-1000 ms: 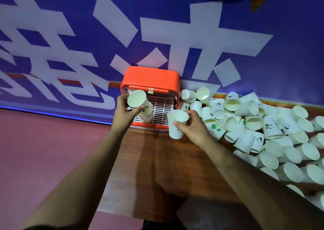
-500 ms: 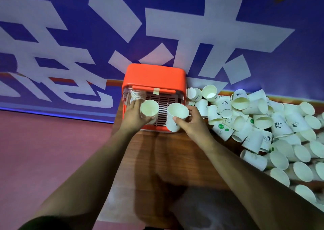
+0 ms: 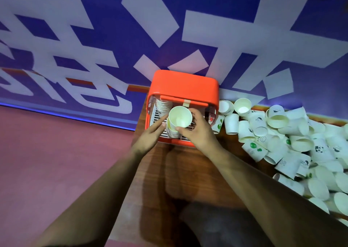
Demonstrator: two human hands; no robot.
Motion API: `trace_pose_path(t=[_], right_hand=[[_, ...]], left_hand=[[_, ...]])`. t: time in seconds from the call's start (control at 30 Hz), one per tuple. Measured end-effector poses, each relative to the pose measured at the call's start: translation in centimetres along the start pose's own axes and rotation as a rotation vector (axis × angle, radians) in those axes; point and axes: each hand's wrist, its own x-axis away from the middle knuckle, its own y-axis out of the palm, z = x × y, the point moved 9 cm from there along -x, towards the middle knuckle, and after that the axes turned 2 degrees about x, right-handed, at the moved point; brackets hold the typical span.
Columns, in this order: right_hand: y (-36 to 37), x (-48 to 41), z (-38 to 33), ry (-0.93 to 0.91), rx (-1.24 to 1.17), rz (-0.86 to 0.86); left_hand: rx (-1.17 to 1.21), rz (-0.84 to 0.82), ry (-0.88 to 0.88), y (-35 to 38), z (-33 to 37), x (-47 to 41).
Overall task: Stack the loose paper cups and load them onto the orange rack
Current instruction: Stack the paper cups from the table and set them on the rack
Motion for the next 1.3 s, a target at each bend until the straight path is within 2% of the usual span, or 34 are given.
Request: trace_pose_path(t=[0.13,0.2,0.33,0.43,0.53,0.77,0.93,1.03,1.17,1.3], right_hand=[[1.6,-0.9,1.3,0.023,0.269,-0.051],[2.3,-1.4,2.5,0.084,0.305,-0.097],[3.7,-1.7,4.6,0.185,0.102,-0.197],[4.2,-1.9,7.7,0.272,0.043,-0.202],[4.9,-2.0,8.8,0.286,-0.005,-0.226],[4.2,-4.0,9.0,0.296,-0.034,-0.133],[3.5,-5.9,9.5,0.308,-0.080,-0.060],[3.6,-7.1,10.4,0.313,-0.094,-0.023],[3.0,-7.7,10.0,0.397,-0.058,0.047],[2.9,-8.3,10.5,0.431,-0.042,0.036]], left_hand=[[0.058,-0.032,-0.043,0.6,-1.1,-0.1],[0.075,-0.025,-0.062,0.6,-1.5,-0.3],[0.115,-0.039,-0.069,0.8,-2.1,-1.0],[0.130,-0.051,-0.089,1.0,-2.9,-1.7],[-0.003,-0.088,-0.053,1.2,-3.5,-2.5],[-0.133,-0.044,0.029,1.7,-2.8,-5.0],[-0.224,0.163,0.009,2.3,-1.4,-6.6],[-0.213,0.233,-0.023,2.6,-1.4,-7.3],[-0.209,0.217,-0.021,3.3,-1.4,-8.2],[-0.156,0.158,-0.073,3.8,-1.9,-8.6]])
